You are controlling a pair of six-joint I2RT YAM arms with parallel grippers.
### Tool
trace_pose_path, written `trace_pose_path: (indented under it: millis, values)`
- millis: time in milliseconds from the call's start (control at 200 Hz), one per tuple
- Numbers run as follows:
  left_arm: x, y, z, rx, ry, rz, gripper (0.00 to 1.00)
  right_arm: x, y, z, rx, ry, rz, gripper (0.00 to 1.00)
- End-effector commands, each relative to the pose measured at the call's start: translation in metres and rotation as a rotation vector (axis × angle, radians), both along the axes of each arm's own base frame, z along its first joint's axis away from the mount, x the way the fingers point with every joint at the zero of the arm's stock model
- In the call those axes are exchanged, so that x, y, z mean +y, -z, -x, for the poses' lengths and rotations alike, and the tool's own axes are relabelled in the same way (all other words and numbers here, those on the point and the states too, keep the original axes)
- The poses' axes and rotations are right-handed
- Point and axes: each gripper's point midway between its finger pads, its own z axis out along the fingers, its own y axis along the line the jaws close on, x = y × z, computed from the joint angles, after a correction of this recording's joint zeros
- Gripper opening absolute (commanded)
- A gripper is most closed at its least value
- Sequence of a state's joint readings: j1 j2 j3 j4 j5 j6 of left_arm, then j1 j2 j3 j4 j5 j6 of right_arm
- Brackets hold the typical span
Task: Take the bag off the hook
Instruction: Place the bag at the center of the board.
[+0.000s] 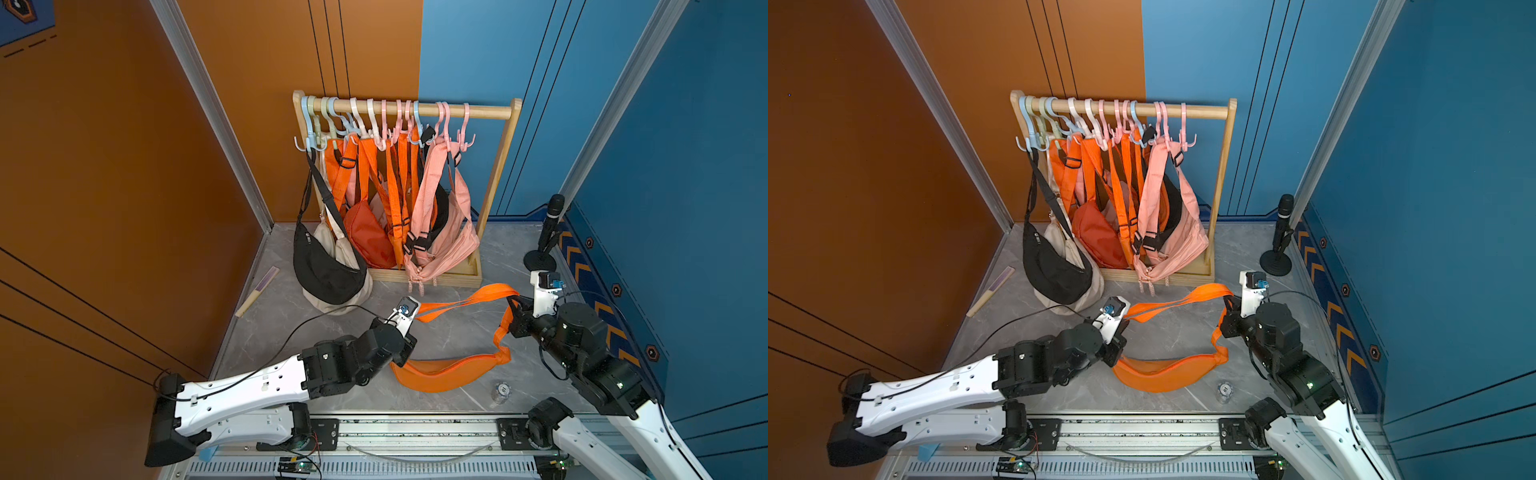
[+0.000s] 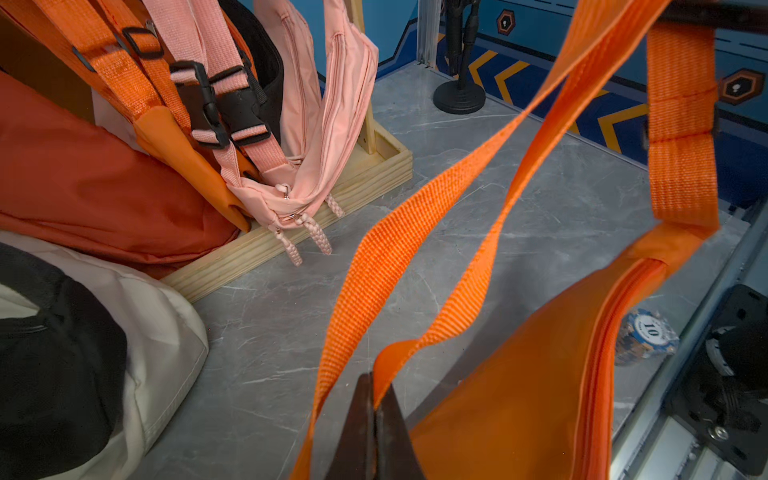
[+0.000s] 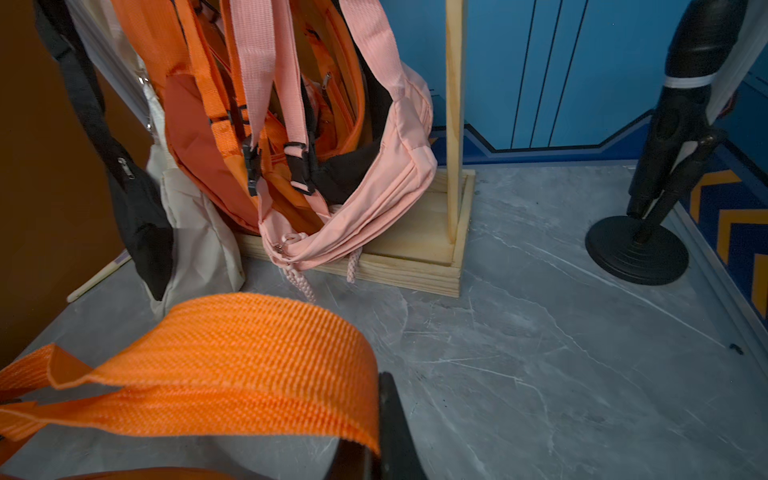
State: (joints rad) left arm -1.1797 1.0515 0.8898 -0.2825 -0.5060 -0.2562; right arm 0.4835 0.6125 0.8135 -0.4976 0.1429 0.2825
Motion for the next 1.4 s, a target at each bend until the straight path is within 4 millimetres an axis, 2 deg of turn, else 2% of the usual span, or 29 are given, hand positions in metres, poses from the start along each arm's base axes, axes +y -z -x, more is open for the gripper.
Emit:
trace_pose_path:
  millis: [0,150,345,506,751,796,806,821,991,1161,1271,1316,1391]
  values:
    - [-0.013,-0.006,-0.019,0.028,-0.002,0.118,0.0,-0.008,0.003,-0.023,-0.021,0.104,0.002,0.0]
    - [-0.027,0.005,-0.04,0.049,-0.006,0.113,0.0,-0.014,0.025,-0.049,0.011,0.165,0.045,0.0]
    - [-0.05,0.035,-0.065,0.095,-0.01,0.101,0.0,-0.034,0.064,-0.086,0.109,0.251,-0.032,0.0]
    - [-0.062,0.062,-0.085,0.135,-0.023,0.101,0.0,-0.046,0.092,-0.104,0.167,0.303,-0.049,0.0]
    - [-0.081,0.103,-0.115,0.215,-0.028,0.094,0.0,-0.047,0.132,-0.123,0.249,0.325,-0.036,0.0]
    - [-0.081,0.116,-0.119,0.236,-0.035,0.086,0.0,-0.048,0.137,-0.127,0.259,0.33,-0.034,0.0]
    - [-0.085,0.109,-0.123,0.226,-0.033,0.102,0.0,-0.048,0.138,-0.128,0.261,0.332,-0.033,0.0]
    - [-0.088,0.108,-0.126,0.227,-0.031,0.107,0.0,-0.049,0.141,-0.129,0.267,0.336,-0.032,0.0]
    - [-0.098,0.129,-0.144,0.267,-0.027,0.101,0.0,-0.058,0.16,-0.144,0.318,0.375,-0.033,0.0]
    - [-0.101,0.144,-0.162,0.298,-0.04,0.111,0.0,-0.059,0.176,-0.164,0.354,0.375,-0.037,0.0]
    - [-0.107,0.15,-0.167,0.313,-0.018,0.115,0.0,-0.059,0.182,-0.174,0.368,0.379,-0.032,0.0]
    - [-0.111,0.153,-0.166,0.317,-0.003,0.109,0.0,-0.06,0.184,-0.177,0.374,0.378,-0.025,0.03]
    - [-0.113,0.154,-0.166,0.316,0.0,0.105,0.16,-0.061,0.187,-0.18,0.378,0.379,-0.016,0.09]
